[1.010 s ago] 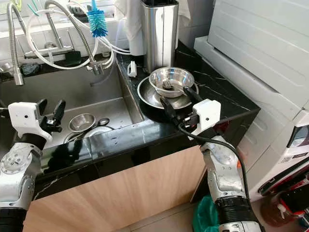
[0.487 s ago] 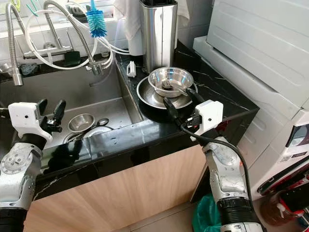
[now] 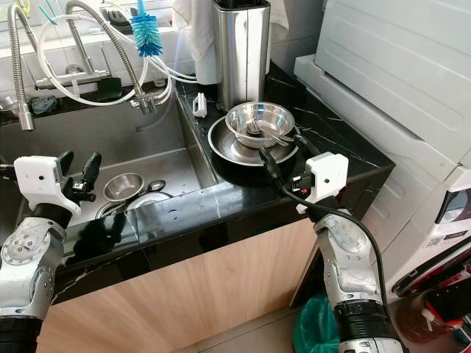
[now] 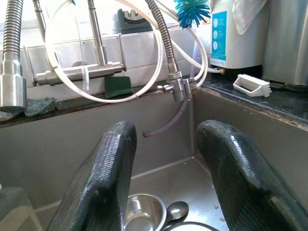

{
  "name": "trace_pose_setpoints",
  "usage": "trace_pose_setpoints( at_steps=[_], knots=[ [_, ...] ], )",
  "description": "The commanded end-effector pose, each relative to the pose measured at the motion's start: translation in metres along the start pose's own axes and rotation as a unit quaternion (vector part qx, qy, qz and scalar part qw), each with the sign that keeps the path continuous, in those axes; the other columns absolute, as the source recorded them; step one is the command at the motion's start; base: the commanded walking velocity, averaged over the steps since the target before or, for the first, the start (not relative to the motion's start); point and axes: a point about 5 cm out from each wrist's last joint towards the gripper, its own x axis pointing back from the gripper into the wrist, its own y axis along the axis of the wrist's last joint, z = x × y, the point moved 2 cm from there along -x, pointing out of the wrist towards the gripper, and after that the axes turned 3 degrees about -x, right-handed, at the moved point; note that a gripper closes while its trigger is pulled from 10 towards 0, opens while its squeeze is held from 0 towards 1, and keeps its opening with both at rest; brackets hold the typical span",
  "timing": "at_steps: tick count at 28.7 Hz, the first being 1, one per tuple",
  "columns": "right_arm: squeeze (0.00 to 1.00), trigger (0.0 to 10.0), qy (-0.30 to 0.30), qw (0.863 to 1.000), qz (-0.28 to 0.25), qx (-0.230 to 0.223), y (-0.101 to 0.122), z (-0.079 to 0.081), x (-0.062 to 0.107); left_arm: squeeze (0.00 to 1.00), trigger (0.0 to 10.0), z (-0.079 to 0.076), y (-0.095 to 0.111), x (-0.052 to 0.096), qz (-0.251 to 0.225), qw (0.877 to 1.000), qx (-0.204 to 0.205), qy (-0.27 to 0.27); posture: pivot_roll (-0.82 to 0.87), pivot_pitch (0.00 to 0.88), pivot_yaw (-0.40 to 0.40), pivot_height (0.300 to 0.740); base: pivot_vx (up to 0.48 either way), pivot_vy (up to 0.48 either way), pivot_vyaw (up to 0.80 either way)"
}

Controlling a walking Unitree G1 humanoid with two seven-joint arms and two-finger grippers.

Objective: Kitchen organization

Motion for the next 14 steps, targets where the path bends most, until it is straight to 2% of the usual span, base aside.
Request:
trace_pose_setpoints(
  at_steps=[1,14],
  knots=[
    [0.00,10.0,0.005,1.000,0.002,0.006,0.0006,0.0007,-0.0018,0.00,10.0,0.0016,0.0053,0.0000,-0.005,1.000,-0.003,-0.001,0.03,0.044,0.037,0.740,0.000,0.000,0.00],
    [0.00,10.0,0.007,0.999,0.034,0.019,-0.0084,-0.0036,0.0001,0.00,10.0,-0.0001,0.0071,-0.0003,-0.008,1.000,-0.001,0.001,0.03,0.043,0.037,0.740,0.000,0.000,0.00]
  ],
)
